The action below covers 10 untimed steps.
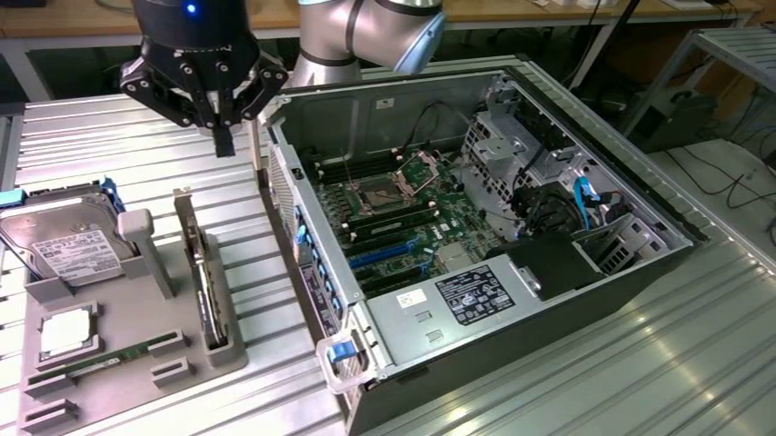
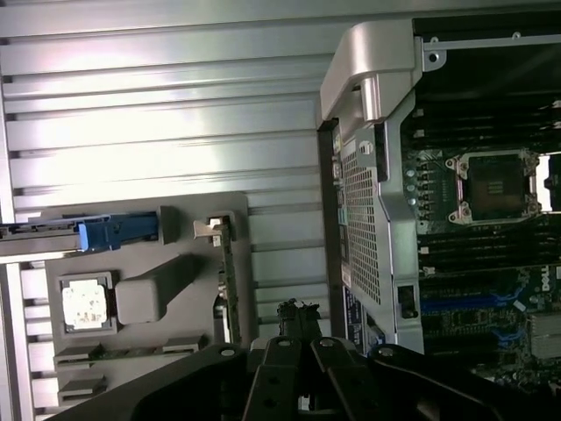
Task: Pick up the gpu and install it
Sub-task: 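Reach for the gpu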
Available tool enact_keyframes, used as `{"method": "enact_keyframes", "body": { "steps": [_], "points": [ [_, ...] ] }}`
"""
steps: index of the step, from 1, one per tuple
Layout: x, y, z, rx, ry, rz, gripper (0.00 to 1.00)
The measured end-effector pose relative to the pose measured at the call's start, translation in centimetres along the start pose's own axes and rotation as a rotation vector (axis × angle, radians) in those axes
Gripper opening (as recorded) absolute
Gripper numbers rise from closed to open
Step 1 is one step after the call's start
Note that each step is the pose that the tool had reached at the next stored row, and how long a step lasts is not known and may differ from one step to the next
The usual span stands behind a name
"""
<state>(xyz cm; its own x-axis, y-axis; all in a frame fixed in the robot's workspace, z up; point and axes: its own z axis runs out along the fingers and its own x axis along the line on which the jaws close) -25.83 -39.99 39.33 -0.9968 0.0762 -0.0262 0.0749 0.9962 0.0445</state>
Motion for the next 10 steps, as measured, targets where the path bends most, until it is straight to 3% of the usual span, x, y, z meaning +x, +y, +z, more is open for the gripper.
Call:
{"method": "enact_keyframes", "body": {
  "steps": [10],
  "points": [
    [1.3, -0.15, -0.04, -0.0001, 0.0000, 0.000, 0.11]
  ]
}}
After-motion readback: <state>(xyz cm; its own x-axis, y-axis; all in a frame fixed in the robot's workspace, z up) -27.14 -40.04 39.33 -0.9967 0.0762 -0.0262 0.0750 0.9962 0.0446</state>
